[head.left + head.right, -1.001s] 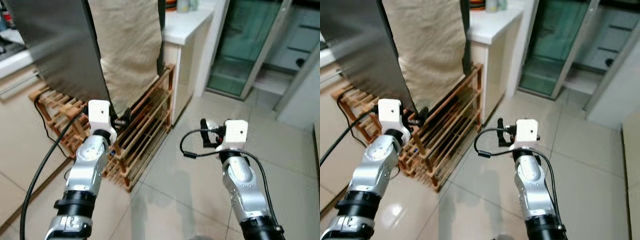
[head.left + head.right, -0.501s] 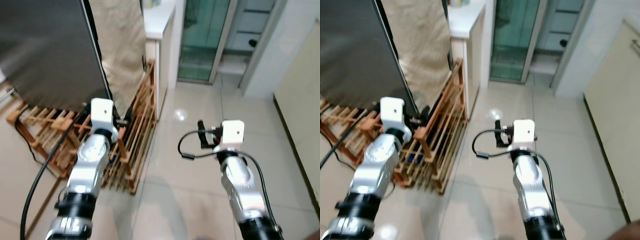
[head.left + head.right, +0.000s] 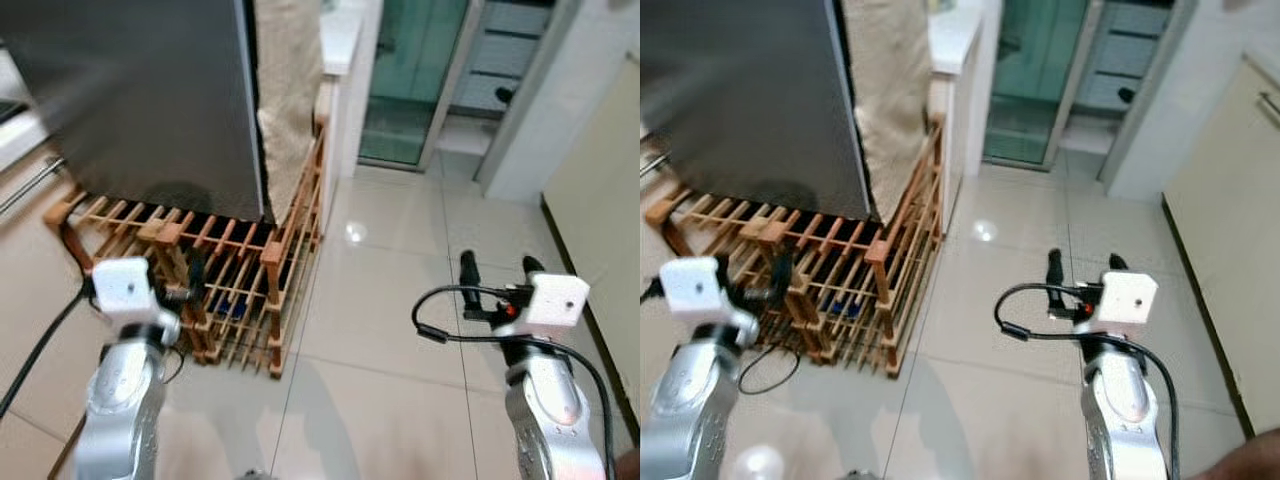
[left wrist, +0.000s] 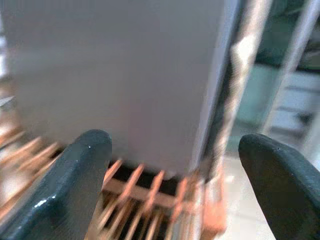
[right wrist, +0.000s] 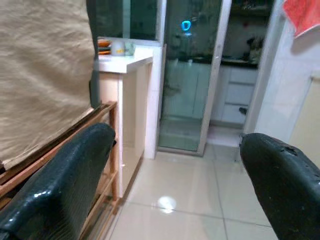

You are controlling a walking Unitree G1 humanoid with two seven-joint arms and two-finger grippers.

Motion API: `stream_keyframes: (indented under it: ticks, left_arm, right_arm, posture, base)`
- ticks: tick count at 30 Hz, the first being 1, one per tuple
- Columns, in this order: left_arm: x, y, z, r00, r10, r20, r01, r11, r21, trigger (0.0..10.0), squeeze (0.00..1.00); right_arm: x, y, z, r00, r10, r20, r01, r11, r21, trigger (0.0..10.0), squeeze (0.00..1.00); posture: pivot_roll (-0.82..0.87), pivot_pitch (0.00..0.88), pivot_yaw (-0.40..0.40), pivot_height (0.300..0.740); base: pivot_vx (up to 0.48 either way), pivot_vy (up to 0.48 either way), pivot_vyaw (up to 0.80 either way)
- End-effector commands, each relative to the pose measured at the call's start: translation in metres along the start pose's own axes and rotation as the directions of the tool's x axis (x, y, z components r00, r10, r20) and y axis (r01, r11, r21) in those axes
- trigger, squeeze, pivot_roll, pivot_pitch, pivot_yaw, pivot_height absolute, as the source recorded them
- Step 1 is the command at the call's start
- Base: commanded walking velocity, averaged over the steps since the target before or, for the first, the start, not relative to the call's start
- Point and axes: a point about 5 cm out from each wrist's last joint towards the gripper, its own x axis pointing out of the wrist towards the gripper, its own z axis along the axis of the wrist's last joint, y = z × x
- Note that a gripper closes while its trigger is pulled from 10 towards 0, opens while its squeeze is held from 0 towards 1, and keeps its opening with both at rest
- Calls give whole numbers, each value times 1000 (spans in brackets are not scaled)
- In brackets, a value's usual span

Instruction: Restocking fridge

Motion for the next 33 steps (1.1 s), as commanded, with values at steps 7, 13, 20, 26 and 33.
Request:
stream_keyframes:
  ticks: [7,13,20,26,33]
  left_arm:
    - [9,-29,10,989,-146,27,144,988,50,10000,0]
    - [12,-35,11,987,-158,23,157,987,38,10000,0]
    - [10,-41,21,969,-232,84,228,972,57,10000,0]
    - [13,-42,28,964,-248,97,243,968,60,10000,0]
    - [31,-34,35,982,-172,73,165,982,92,10000,0]
  right_arm:
    - [9,-4,-6,1000,-8,-28,7,999,-36,10000,0]
    - [14,-3,-10,999,-19,-37,18,999,-38,10000,0]
    - [16,1,-12,999,-10,-41,8,999,-36,10000,0]
    - [18,2,-12,999,-5,-39,3,999,-40,10000,0]
    - [23,5,-9,1000,4,-27,-5,999,-42,10000,0]
  posture:
    - [-128,0,23,740]
    - [-126,0,31,740]
    - [-120,0,32,740]
    - [-118,0,29,740]
    - [-123,0,38,740]
  base:
    - [472,0,0]
    - [472,0,0]
    - [469,0,0]
    - [0,0,0]
    - [0,0,0]
